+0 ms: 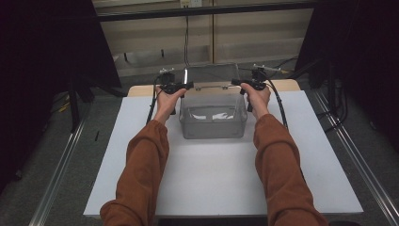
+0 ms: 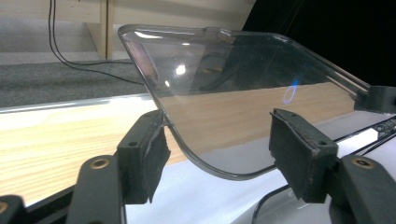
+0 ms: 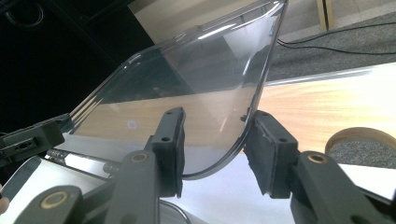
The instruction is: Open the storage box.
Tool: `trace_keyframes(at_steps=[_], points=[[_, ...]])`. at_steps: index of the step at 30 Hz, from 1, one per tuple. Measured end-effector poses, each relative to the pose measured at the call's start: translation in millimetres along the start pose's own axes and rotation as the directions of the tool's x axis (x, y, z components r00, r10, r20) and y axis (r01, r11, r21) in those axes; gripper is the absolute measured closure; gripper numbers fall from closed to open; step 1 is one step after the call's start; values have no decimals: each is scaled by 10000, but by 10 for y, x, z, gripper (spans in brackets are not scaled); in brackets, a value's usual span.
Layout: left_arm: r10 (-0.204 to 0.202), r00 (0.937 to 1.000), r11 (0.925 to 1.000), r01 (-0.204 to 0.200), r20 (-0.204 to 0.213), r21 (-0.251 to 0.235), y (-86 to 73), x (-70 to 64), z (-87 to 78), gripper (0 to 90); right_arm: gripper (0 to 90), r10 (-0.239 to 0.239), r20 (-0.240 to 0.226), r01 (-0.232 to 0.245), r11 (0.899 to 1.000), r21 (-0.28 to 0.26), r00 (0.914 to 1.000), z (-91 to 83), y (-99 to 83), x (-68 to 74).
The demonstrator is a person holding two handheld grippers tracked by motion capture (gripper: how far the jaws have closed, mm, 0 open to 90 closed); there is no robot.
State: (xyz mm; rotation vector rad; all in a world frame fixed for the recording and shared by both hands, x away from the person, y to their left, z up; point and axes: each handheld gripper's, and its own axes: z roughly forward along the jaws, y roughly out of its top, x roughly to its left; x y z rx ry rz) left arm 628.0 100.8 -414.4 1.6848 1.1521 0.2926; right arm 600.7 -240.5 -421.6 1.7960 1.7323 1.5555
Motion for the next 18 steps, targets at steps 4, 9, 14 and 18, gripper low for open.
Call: trace_keyframes(at_steps=[4,9,14,18], points=[[70,10000,10000,-70,-5,-2,0,-3,-1,358,574,58,28,-58,10000,-35,10000,5,-3,1],[32,10000,9999,-33,-40,-100,-15,-12,14,338,549,164,107,-164,9999,-46,9998,13,-13,2],[47,10000,9999,-48,-33,-109,-19,-11,19,333,522,196,170,-195,9998,-60,9997,17,-20,0],[152,9998,9997,-155,-136,-192,-36,-19,36,312,471,-74,476,82,9998,-158,9988,20,-20,11]])
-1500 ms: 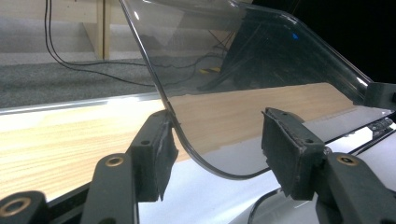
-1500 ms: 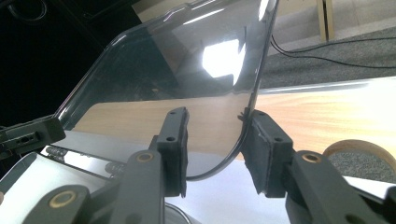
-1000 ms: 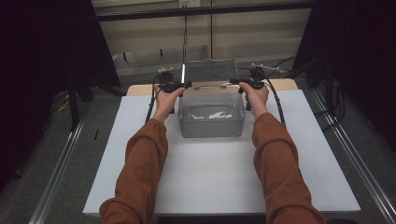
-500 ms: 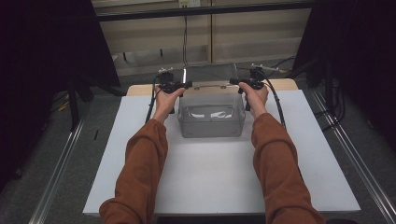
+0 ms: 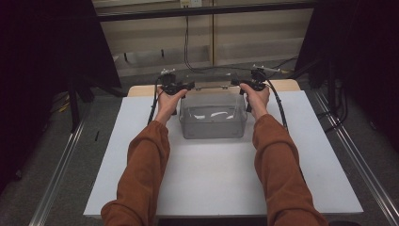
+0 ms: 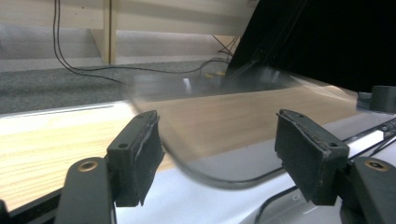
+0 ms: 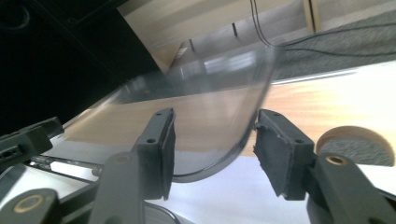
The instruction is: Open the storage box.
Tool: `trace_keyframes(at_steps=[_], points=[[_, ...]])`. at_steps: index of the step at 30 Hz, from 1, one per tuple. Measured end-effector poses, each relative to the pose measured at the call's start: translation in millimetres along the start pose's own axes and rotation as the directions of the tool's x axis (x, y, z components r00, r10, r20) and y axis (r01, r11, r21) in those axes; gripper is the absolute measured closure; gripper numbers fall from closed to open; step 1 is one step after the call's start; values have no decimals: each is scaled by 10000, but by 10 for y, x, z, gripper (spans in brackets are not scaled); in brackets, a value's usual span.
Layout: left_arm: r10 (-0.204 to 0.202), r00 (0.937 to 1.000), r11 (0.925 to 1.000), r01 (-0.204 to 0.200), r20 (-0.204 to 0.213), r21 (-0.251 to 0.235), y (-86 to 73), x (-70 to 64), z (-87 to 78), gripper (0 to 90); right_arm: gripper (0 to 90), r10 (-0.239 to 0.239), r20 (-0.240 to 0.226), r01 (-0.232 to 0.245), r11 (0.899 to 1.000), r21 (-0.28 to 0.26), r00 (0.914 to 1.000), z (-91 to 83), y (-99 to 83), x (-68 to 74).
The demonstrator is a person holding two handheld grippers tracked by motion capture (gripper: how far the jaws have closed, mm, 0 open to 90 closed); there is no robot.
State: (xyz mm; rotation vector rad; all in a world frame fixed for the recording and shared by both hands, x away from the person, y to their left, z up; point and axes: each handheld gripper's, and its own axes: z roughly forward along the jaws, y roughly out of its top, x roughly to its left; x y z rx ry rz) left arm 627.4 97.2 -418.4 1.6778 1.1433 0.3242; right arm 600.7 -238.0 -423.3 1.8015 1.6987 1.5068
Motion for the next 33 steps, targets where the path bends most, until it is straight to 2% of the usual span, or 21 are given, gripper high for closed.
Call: trace_keyframes(at_steps=[2,3,6,8,14,17,21,23,26,28,33], points=[[32,9999,10000,-32,95,-23,-14,2,11,333,460,-53,100,53,10000,-26,9999,-15,9,-3],[111,9999,9999,-111,2,-58,-21,-1,20,333,478,-7,-44,6,9999,-136,10000,-25,15,-18],[131,9999,9998,-132,-73,-167,-28,15,27,278,453,-188,110,191,9995,-256,9998,-37,21,-17],[153,9998,9998,-155,-127,-160,-28,20,25,231,449,-555,122,559,9979,-318,9984,-33,18,-1],[626,9974,9976,-636,-360,-255,-23,-10,13,225,398,-1180,236,1193,9909,-619,9927,-47,10,29],[621,9974,9976,-631,-366,-274,-24,-5,14,218,363,-1552,329,1574,9841,-819,9873,-83,12,37],[786,9957,9958,-807,-493,-420,-18,-17,12,205,324,-1781,412,1810,9797,-857,9832,-133,2,26],[731,9964,9951,-758,-438,-634,2,-14,5,161,314,-1843,454,1878,9780,-912,9818,-158,-4,21],[753,9957,9934,-796,-530,-824,37,-9,-27,168,287,-1919,444,1954,9758,-985,9804,-197,0,33],[767,9956,9935,-808,-533,-802,46,-6,-49,153,271,-2142,493,2181,9711,-973,9756,-217,5,50],[900,9947,9940,-928,-487,-578,58,-12,-106,96,200,-2221,513,2267,9672,-1146,9737,-236,-4,78]])
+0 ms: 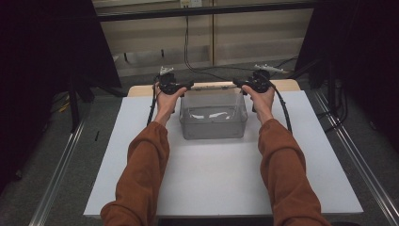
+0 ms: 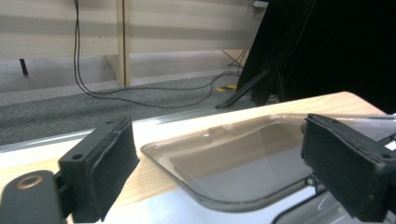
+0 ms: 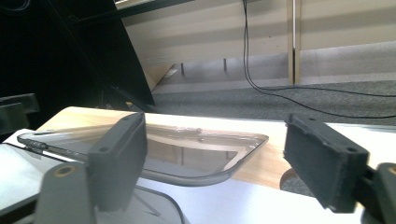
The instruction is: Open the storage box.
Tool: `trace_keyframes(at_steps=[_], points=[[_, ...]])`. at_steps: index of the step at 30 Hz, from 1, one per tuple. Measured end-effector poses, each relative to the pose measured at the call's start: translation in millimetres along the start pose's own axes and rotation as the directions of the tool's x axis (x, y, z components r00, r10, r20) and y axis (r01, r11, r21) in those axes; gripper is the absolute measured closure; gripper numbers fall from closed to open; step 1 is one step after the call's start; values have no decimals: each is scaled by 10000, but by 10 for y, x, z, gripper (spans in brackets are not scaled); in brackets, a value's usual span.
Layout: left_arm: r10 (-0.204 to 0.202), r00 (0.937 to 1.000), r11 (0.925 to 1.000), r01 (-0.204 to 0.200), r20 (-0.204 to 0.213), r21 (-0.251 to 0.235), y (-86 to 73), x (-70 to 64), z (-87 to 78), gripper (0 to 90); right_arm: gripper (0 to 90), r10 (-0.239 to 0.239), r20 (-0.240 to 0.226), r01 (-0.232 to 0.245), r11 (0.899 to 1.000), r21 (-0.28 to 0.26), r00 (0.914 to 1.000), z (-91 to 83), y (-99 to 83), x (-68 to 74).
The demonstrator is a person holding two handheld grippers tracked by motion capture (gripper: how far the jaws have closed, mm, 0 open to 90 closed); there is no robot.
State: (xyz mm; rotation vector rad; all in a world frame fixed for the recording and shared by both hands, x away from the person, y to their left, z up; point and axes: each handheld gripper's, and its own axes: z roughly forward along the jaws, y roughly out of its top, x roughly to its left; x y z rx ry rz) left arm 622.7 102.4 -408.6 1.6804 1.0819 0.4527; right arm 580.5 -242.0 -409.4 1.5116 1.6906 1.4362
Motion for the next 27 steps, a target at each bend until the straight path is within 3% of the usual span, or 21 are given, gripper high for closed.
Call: trace_keyframes(at_steps=[7,10,12,17,20,22,25,27], points=[[451,9990,9990,-451,15,-72,-13,-37,-104,82,118,-374,165,375,9993,-64,9992,-28,-46,26],[511,9987,9986,-510,56,-139,-35,-49,-162,76,66,-321,220,321,9995,-27,9992,-46,-62,35],[533,9986,9983,-533,36,-218,-34,-51,-209,62,66,-637,342,641,9979,-101,9974,-79,-59,63],[502,9985,9980,-493,209,-392,-40,-52,-306,45,56,-705,265,716,9966,-417,9972,-166,-20,117],[910,9949,9948,-888,434,-500,-47,-99,-355,38,56,-977,239,988,9938,-513,9949,-216,-10,160],[844,9944,9944,-800,635,-692,-54,-129,-396,38,55,-1226,256,1239,9906,-572,9921,-254,-13,194],[1124,9912,9903,-1059,705,-901,-75,-178,-467,28,54,-1465,303,1482,9869,-631,9887,-302,-29,232],[1095,9912,9903,-1024,744,-940,-99,-195,-517,28,53,-1631,339,1651,9837,-707,9860,-339,-45,250]])
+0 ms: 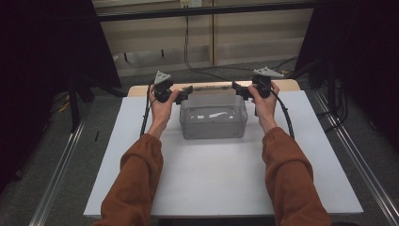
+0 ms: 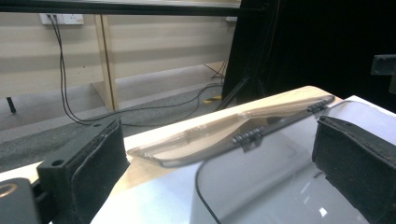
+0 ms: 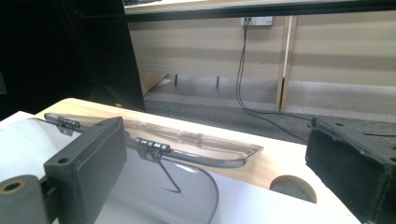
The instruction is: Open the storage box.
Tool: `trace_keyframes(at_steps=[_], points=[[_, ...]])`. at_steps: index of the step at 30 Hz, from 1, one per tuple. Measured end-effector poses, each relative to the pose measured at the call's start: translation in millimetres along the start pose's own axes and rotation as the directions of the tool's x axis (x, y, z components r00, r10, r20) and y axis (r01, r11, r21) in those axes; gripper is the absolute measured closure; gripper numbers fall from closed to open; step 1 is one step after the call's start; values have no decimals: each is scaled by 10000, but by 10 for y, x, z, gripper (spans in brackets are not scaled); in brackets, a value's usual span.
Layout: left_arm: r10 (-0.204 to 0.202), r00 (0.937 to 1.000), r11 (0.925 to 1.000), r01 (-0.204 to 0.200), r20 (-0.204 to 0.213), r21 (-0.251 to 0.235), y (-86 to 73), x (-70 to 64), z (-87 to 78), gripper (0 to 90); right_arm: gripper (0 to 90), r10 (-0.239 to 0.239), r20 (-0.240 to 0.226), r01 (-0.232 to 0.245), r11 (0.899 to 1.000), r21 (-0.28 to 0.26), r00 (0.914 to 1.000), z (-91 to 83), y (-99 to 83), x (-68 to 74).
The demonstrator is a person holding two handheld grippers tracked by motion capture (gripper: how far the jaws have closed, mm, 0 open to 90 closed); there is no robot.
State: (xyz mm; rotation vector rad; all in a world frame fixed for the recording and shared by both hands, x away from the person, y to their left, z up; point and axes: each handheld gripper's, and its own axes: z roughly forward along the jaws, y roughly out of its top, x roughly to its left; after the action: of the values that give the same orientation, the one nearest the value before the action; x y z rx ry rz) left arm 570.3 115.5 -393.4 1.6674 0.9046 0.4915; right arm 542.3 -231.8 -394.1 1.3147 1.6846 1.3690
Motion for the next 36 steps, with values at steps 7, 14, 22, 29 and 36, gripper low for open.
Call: trace_keyframes(at_steps=[7,14,22,29,36], points=[[97,9995,9993,-108,-306,-363,-89,-37,-159,29,50,-706,169,709,9974,-158,9974,-119,-41,93],[161,9991,9984,-182,-396,-530,-154,-74,-321,45,41,-343,-4,343,9983,-465,9994,-246,-94,146],[237,9988,9966,-270,-437,-778,-208,-145,-472,45,36,-535,-42,531,9960,-713,9986,-435,-169,190],[524,9973,9948,-566,-514,-848,-218,-207,-636,45,37,-660,-6,657,9949,-770,9978,-617,-228,180],[457,9972,9924,-521,-590,-1119,-225,-293,-829,48,35,-912,94,917,9929,-753,9958,-778,-258,158]])
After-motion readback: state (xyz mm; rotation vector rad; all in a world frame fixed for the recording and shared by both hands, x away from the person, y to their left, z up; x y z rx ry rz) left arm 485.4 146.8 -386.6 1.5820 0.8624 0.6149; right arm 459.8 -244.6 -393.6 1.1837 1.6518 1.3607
